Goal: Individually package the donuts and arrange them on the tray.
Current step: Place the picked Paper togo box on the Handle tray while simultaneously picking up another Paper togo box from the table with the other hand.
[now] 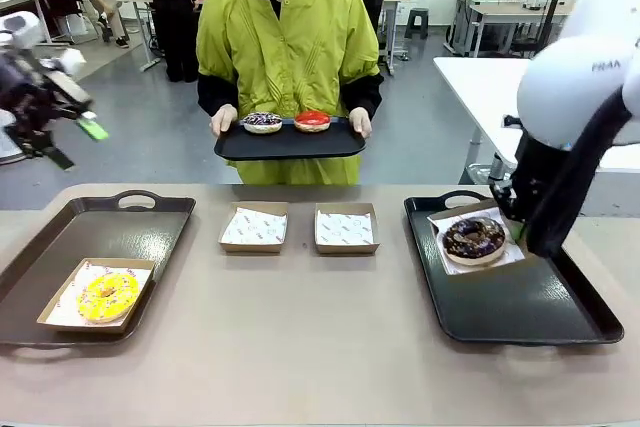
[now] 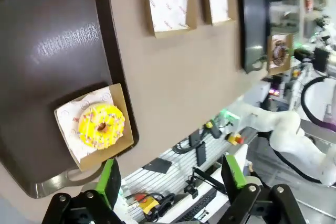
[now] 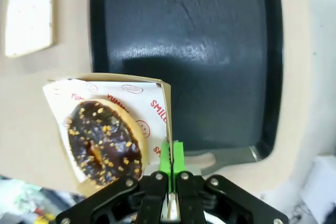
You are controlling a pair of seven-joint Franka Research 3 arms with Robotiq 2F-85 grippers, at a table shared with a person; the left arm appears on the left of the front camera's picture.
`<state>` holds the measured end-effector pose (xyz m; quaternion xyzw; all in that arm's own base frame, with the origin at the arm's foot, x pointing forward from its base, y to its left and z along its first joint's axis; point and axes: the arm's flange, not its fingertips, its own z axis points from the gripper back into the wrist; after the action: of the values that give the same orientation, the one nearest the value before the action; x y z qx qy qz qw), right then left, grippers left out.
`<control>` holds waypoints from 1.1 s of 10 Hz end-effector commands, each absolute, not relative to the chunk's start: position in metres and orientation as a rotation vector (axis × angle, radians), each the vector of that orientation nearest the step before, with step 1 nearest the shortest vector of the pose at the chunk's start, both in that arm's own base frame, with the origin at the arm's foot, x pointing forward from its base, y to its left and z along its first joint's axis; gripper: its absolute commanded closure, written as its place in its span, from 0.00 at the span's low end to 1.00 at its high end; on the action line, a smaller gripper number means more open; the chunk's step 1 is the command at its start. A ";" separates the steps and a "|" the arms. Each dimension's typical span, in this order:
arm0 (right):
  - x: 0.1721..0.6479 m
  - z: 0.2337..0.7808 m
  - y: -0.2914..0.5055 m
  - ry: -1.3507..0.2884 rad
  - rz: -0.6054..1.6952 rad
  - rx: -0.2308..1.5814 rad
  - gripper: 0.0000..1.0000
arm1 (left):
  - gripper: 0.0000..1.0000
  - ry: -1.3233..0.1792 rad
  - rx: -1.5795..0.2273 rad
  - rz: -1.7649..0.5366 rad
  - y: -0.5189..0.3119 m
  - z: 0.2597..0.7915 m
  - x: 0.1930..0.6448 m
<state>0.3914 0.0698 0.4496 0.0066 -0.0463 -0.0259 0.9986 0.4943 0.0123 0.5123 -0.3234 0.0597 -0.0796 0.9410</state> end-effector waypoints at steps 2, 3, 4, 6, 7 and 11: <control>0.401 0.414 0.055 -0.086 -0.054 0.063 0.98 | 0.00 0.125 -0.424 -0.178 -0.059 0.495 0.519; 0.402 0.407 0.051 -0.074 -0.043 0.072 0.98 | 0.00 0.114 -0.375 -0.195 -0.079 0.489 0.522; 0.404 0.402 0.048 -0.067 -0.041 0.081 0.98 | 0.00 0.108 -0.336 -0.204 -0.097 0.482 0.524; 0.400 0.405 0.053 -0.063 -0.065 0.036 0.98 | 0.00 0.067 -0.215 -0.203 -0.135 0.460 0.529; 0.400 0.405 0.053 -0.063 -0.065 0.036 0.98 | 0.00 0.036 -0.162 -0.201 -0.155 0.448 0.533; 0.400 0.405 0.053 -0.063 -0.065 0.036 0.98 | 0.00 -0.118 -0.050 -0.143 -0.211 0.396 0.541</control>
<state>0.4008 0.0531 0.4039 0.0213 -0.0306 -0.0275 0.9989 0.5403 -0.2083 0.4060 -0.0527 -0.0358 -0.0991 0.9930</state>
